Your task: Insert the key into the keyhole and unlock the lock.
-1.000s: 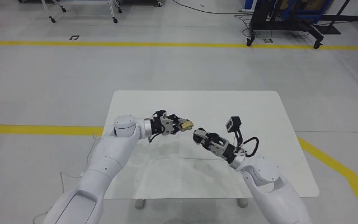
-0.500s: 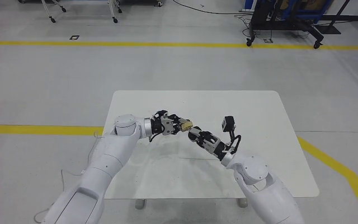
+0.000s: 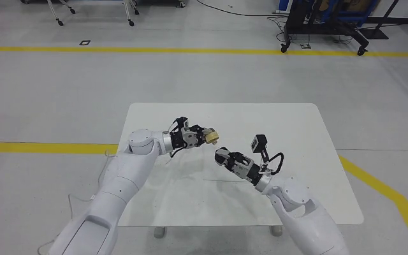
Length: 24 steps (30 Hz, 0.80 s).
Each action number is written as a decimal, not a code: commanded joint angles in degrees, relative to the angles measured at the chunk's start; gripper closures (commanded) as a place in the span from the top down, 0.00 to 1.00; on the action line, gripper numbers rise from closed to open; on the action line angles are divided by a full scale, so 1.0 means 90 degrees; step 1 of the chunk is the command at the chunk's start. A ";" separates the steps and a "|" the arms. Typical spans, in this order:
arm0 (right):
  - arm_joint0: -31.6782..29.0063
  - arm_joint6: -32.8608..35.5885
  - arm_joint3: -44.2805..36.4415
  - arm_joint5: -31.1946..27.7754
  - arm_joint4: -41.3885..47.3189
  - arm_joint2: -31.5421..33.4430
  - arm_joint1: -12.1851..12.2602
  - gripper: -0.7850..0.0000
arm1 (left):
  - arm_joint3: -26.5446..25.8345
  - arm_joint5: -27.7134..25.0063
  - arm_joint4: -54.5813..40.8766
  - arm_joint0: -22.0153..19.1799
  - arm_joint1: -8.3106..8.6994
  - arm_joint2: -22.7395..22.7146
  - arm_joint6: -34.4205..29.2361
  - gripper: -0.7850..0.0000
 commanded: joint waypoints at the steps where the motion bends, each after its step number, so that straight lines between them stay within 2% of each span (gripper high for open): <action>1: 0.0039 0.0469 0.0075 0.0102 0.0398 0.0031 0.0009 0.41 | -0.0119 -0.0242 0.0030 0.0062 0.0021 -0.0056 0.0006 0.00; 2: 0.0073 0.0744 0.0143 0.0161 0.0631 0.0106 0.0021 0.37 | -0.0183 -0.0393 0.0090 0.0095 0.0037 -0.0090 0.0048 0.00; 3: 0.0094 0.0934 0.0203 0.0207 0.0758 0.0182 0.0035 0.29 | -0.0271 -0.0553 0.0157 0.0131 0.0051 -0.0115 0.0070 0.00; 5: 0.0114 0.1212 0.0273 0.0355 0.0953 0.0271 0.0057 0.25 | -0.0457 -0.0855 0.0291 0.0221 0.0079 -0.0156 0.0104 0.00; 11: 0.0391 0.1502 0.0586 0.0830 0.1342 0.0272 0.0066 0.35 | -0.0802 -0.1222 0.0375 0.0445 0.0122 -0.0222 0.0038 0.00; 24: 0.1042 0.1696 0.1350 0.1035 0.1765 -0.0056 -0.0001 0.37 | -0.0968 -0.1150 0.0402 0.0538 0.0160 -0.0285 0.0072 0.00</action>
